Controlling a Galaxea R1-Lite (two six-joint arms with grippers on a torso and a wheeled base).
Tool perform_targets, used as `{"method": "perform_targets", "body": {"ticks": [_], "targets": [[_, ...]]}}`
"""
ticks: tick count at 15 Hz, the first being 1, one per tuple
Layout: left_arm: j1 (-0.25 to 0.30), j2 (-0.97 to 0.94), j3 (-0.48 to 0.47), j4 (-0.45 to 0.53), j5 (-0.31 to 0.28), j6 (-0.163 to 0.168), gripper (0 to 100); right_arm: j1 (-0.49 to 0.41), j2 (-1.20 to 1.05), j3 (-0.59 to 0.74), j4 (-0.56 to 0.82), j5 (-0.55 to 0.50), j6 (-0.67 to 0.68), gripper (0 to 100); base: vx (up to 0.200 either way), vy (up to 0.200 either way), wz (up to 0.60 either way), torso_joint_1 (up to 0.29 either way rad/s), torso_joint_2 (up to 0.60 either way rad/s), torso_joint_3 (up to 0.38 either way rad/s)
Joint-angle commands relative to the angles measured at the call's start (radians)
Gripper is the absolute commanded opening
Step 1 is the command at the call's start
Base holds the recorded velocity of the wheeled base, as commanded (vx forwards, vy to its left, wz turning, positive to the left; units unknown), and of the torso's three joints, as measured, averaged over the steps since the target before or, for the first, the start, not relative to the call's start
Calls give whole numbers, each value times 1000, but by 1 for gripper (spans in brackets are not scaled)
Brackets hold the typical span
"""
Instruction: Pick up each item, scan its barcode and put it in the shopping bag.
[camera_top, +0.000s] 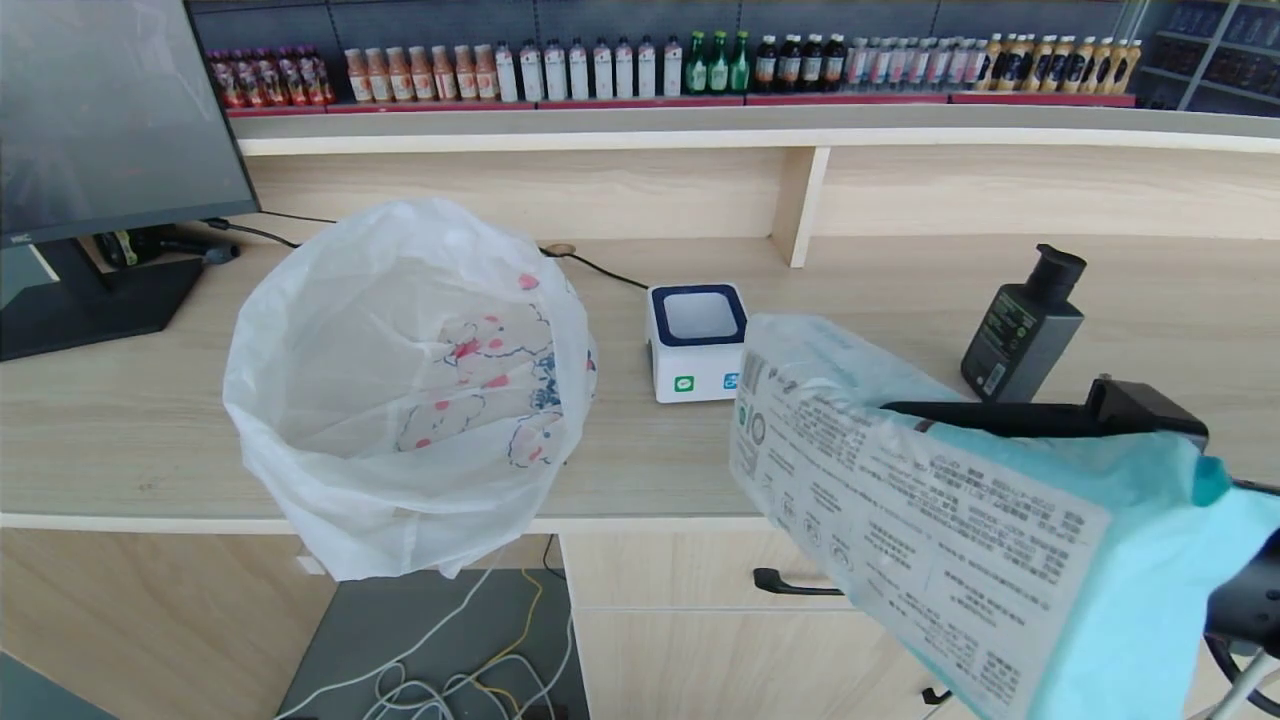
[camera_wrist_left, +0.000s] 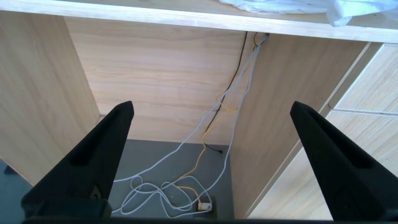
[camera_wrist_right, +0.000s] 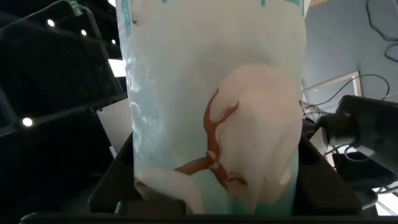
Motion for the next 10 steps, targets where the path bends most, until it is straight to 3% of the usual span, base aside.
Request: {"method": "perform_targets", "body": {"ticks": [1, 7, 10], "targets": [[-2, 0, 0, 0, 0, 0, 100, 0, 10, 7, 1, 71, 41, 0, 0, 0, 0, 0, 0, 0], [0, 0, 0, 0, 0, 0, 100, -10, 11, 41, -68, 299, 331, 0, 0, 0, 0, 0, 0, 0], [-2, 0, 0, 0, 0, 0, 100, -107, 26, 46, -179, 470, 521, 0, 0, 0, 0, 0, 0, 0]]}}
